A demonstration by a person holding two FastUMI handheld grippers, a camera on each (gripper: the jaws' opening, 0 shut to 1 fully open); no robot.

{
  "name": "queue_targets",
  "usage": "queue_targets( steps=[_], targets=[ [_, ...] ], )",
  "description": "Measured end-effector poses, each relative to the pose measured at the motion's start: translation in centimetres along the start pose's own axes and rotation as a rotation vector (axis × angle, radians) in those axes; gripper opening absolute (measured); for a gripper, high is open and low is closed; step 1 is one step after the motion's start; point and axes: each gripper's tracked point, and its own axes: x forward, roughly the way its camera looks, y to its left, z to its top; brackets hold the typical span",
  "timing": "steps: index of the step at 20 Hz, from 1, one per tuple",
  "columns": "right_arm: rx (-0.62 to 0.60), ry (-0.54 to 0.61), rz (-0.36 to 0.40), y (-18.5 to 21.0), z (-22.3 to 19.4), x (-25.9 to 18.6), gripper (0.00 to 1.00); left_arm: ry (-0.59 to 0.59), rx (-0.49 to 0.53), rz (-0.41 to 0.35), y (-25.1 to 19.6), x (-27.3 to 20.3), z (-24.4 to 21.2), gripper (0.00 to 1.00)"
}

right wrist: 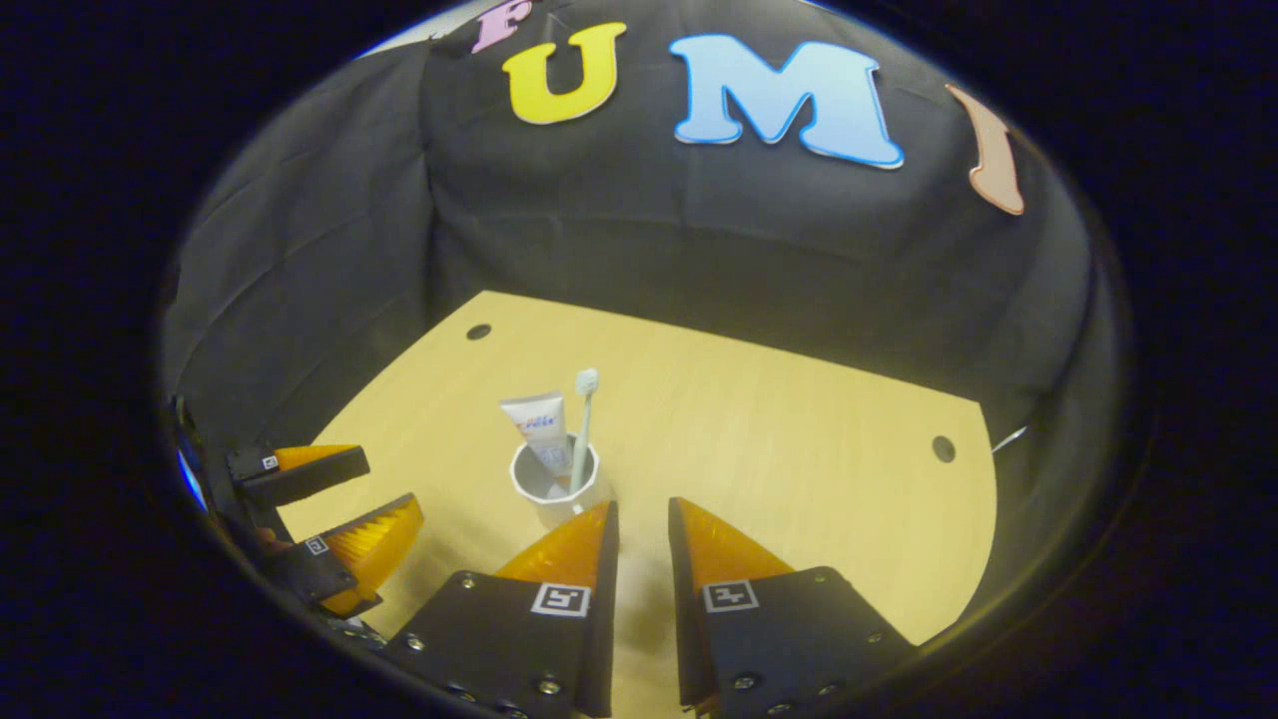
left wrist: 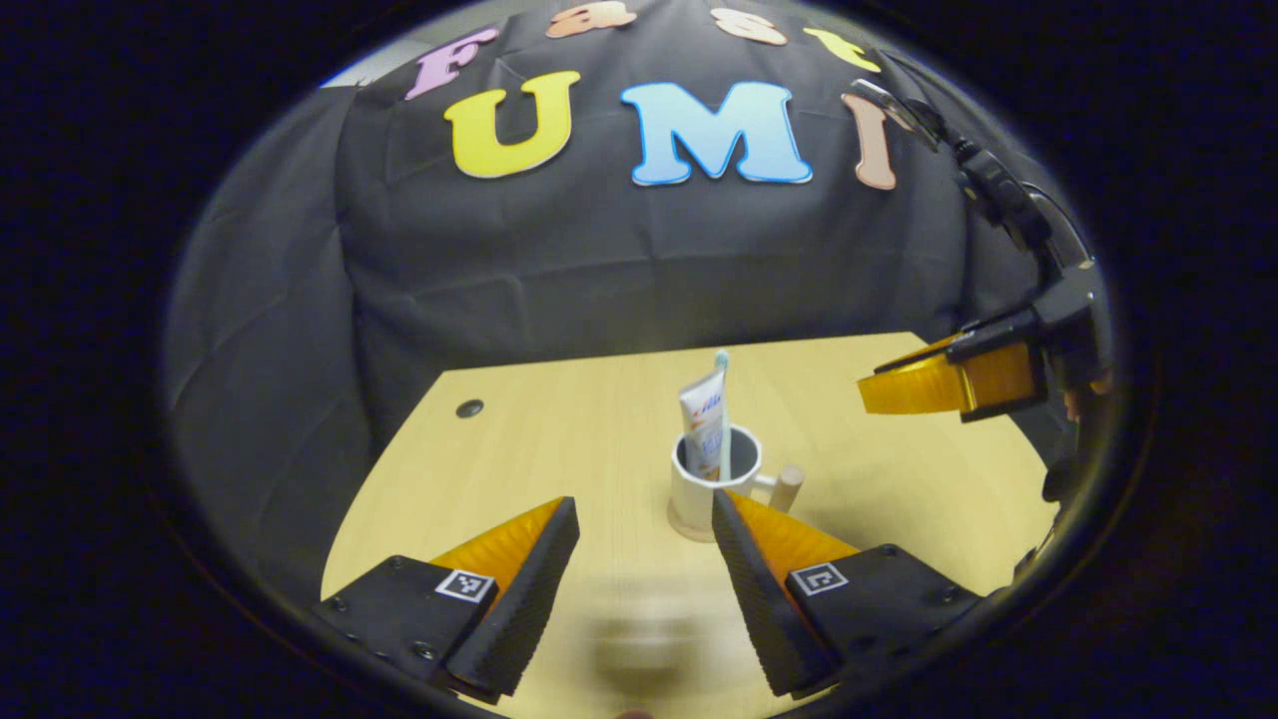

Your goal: Put the toothbrush and toothpaste on the desktop into the cup, then pick up the cup and place it on the coaster on the desktop.

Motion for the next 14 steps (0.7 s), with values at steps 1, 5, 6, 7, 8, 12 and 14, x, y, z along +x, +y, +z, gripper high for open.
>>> queue_targets(
  steps=[1, 5, 6, 7, 8, 12, 14],
  targets=[
    [0.015, -0.04, -0.016, -0.3, 0.9, -1.0, 0.26, -0.038, -0.001, -0.002, -0.4, -0.5, 1.6, 0.92],
    [0.039, -0.21, -0.08, -1.1, 4.3, -5.2, 0.26, -0.204, 0.005, -0.002, -2.0, -2.8, 8.0, 0.92],
    [0.039, -0.255, -0.09, -1.2, 4.9, -6.2, 0.26, -0.262, 0.006, -0.003, -2.4, -3.4, 10.0, 0.91],
    [0.039, -0.293, -0.098, -1.2, 5.5, -7.1, 0.26, -0.311, 0.007, -0.006, -2.7, -3.7, 11.9, 0.91],
    [0.039, -0.322, -0.11, -1.2, 5.9, -7.9, 0.29, -0.348, 0.011, -0.01, -3.1, -4.5, 13.4, 0.9],
    [0.057, -0.444, -0.163, -1.5, 7.7, -11.3, 0.28, -0.458, -0.021, -0.04, -4.7, -7.2, 17.9, 0.9],
    [0.068, -0.484, -0.173, -1.8, 8.5, -12.8, 0.3, -0.5, -0.034, -0.049, -4.8, -8.6, 19.7, 0.92]
  ],
)
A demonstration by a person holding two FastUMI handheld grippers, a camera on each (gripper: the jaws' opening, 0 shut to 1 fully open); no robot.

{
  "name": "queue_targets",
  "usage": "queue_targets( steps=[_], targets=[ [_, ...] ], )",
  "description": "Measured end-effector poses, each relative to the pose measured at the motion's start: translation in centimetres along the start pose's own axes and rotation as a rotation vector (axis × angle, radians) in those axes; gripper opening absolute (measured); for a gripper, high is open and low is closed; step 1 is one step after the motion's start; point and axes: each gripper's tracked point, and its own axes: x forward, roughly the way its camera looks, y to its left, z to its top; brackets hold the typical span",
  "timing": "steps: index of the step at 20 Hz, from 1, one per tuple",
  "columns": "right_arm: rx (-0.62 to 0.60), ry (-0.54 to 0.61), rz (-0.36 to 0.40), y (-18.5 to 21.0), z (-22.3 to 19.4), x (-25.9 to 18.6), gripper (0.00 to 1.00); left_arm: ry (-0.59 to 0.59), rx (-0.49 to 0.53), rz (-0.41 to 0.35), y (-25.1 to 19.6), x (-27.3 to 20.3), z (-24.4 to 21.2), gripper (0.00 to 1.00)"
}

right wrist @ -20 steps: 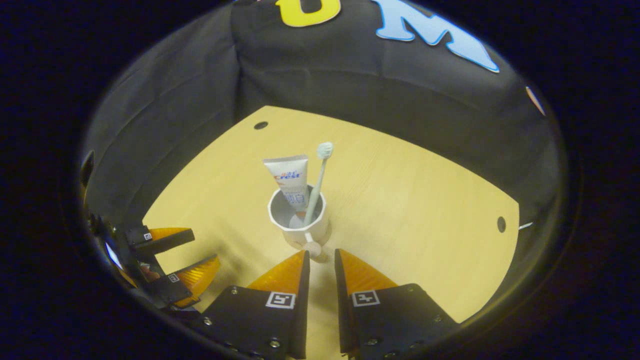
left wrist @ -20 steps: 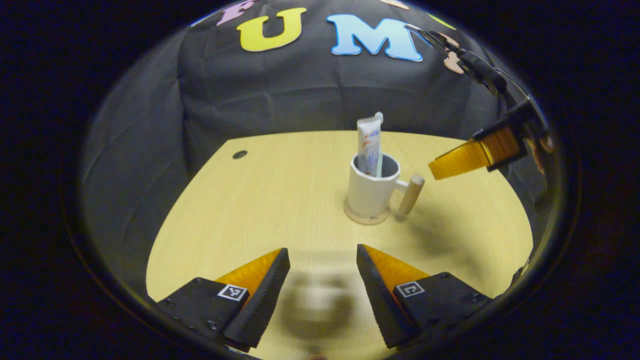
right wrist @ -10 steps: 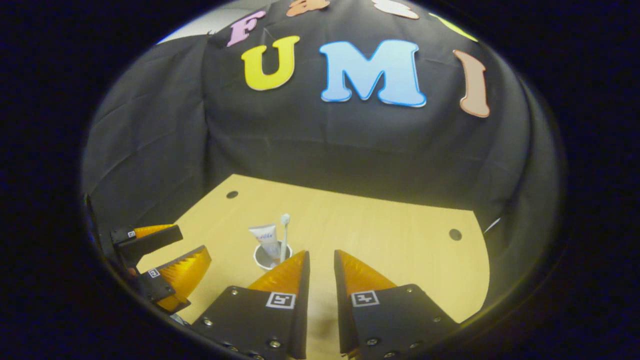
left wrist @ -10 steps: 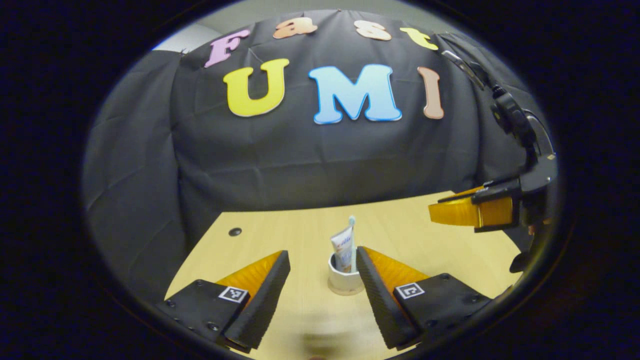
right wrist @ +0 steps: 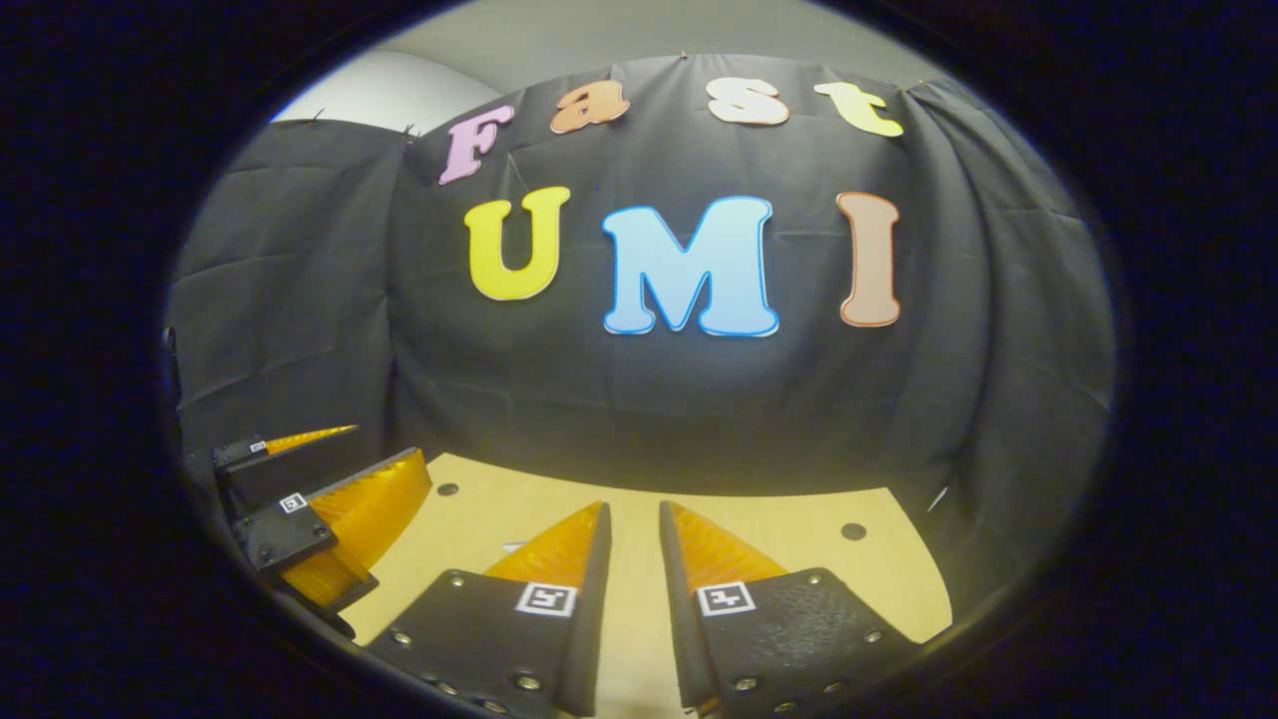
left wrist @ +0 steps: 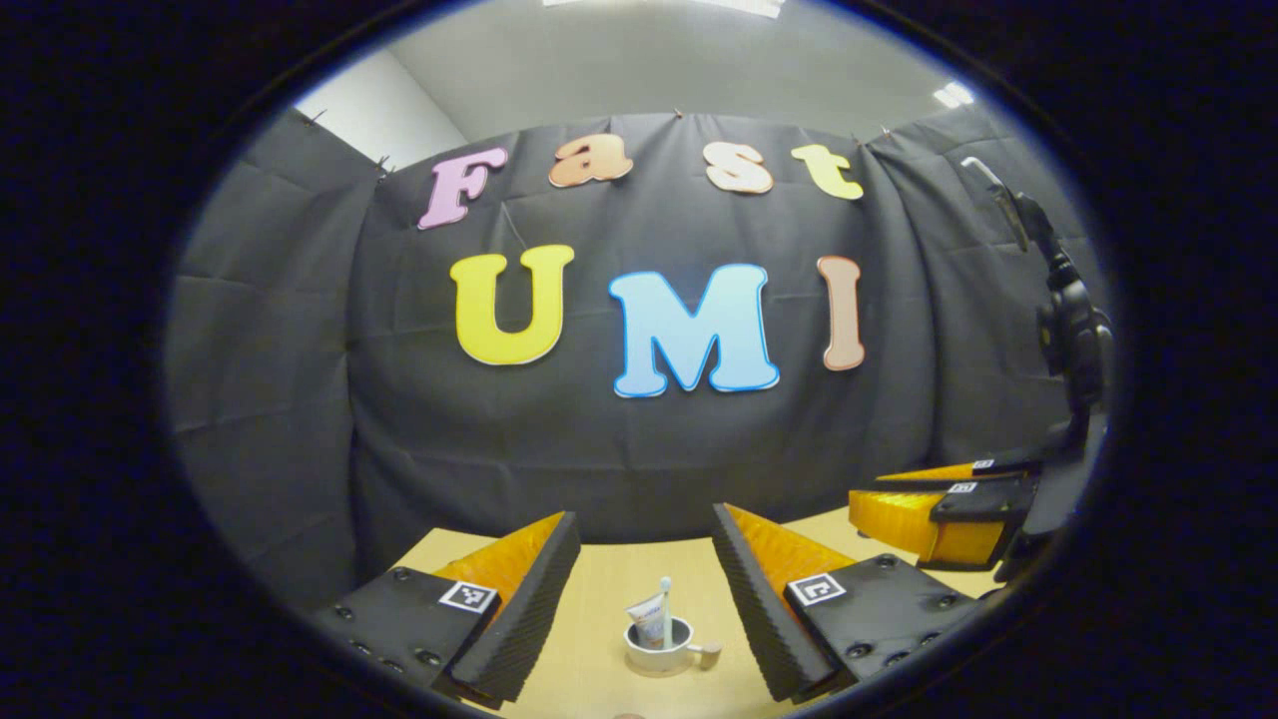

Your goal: Put the toothbrush and toothpaste on the desktop into the cup, then pick up the cup and place it on the coaster on the desktop.

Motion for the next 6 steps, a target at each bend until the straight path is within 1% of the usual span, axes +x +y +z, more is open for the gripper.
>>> queue_targets(
  steps=[1, 2, 3, 4, 5, 6],
  targets=[
    [0.005, -0.013, -0.003, 0.0, 0.6, -0.4, 0.42, -0.019, 0.003, -0.001, -0.1, 0.0, 0.8, 0.92],
    [0.006, -0.02, -0.013, -0.1, 0.7, -0.6, 0.5, -0.032, 0.005, -0.007, -0.4, 0.1, 1.4, 0.93],
    [0.008, -0.027, -0.017, -0.2, 0.9, -0.9, 0.51, -0.039, 0.004, -0.013, -0.7, 0.0, 1.8, 0.9],
    [0.014, -0.034, -0.015, -0.1, 1.1, -1.0, 0.63, -0.045, 0.0, -0.018, -1.0, -0.1, 2.1, 0.9],
    [0.018, -0.034, -0.015, 0.8, 1.7, -0.9, 0.75, -0.051, -0.006, -0.02, -1.2, -0.3, 2.4, 0.9],
    [0.021, -0.033, -0.018, 0.7, 1.7, -0.9, 0.83, -0.055, -0.01, -0.019, -1.2, -0.3, 2.6, 0.9]
  ],
)
